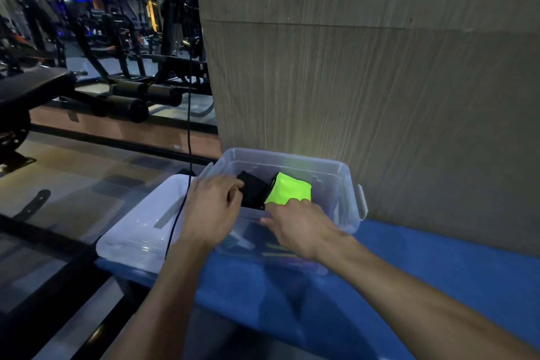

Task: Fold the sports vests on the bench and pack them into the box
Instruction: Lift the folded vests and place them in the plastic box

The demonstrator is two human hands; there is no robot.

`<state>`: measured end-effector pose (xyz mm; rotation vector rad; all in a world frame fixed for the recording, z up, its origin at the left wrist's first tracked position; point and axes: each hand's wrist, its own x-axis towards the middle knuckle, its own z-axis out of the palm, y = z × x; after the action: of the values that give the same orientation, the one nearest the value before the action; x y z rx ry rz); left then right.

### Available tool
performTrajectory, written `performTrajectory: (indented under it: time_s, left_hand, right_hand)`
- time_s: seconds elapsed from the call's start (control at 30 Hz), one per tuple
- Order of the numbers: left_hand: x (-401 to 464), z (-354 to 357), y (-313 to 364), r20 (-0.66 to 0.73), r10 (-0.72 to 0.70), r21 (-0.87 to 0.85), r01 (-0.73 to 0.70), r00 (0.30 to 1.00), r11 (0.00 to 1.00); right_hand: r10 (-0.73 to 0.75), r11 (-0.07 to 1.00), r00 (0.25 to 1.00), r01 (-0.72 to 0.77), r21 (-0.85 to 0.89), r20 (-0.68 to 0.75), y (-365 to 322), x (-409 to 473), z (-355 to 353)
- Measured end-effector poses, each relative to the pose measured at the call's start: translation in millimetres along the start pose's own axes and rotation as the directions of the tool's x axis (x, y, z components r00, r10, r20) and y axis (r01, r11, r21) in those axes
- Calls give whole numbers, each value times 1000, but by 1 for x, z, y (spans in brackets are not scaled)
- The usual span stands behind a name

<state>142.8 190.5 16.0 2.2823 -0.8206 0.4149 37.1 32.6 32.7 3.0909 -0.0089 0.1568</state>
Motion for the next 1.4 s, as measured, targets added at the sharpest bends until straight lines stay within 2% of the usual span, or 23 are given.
performTrajectory:
  time_s: [0.07,0.13,0.27,0.4,0.5,0.6,0.67,0.73,0.8,0.9,0.97,1.0,1.1,1.27,1.4]
  left_hand:
    - [-6,4,-2,7,-10,16,10,1000,1000]
    - [-12,8,4,45,-2,-50,5,999,999]
    - [-30,25,39,114,112,-144,-96,987,985]
    - [-46,49,84,202,194,-271,-136,960,953]
    - [-52,60,101,218,258,-301,-186,941,935]
    - [-48,49,96,247,294,-311,-212,923,926]
    - [-42,28,81,160,283,-305,-225,946,926]
    - [-40,-5,52,-4,164,-273,-159,986,949]
    - [-41,-42,15,-153,-4,-246,-34,988,969]
    - [-54,-77,-58,-259,-246,-227,189,934,956]
    - [-65,-83,-115,-318,-401,-176,362,859,915]
    - [-71,-82,-145,-310,-474,-144,452,824,880]
    - [-90,-68,-211,-127,-710,-48,710,693,702]
    - [-93,-33,-250,103,-792,-343,769,602,540]
    - [-83,-7,-303,171,-842,-515,775,512,367]
  right_hand:
    - [17,999,1000,-16,33,-8,6,-23,-1]
    - [49,998,999,-49,46,-10,14,-50,-2]
    - [135,990,991,-134,44,-21,43,-107,-2]
    - [223,974,975,-222,37,-7,76,-150,-4]
    - [218,975,976,-218,44,5,101,-169,-4]
    - [205,971,978,-198,136,-40,109,-177,-5]
    - [190,961,977,-164,220,-101,105,-171,-7]
    - [145,959,976,-98,265,-163,97,-155,-11]
    - [118,957,970,-54,285,-213,83,-133,-15]
    - [71,951,964,12,309,-256,55,-95,-14]
    - [17,941,966,72,332,-257,32,-69,-9]
    - [-14,935,967,103,339,-254,20,-57,-6]
    - [-83,926,967,164,340,-243,-14,-27,1]
    - [-126,917,959,210,338,-253,-41,3,23]
    - [-147,919,960,221,326,-238,-48,11,43]
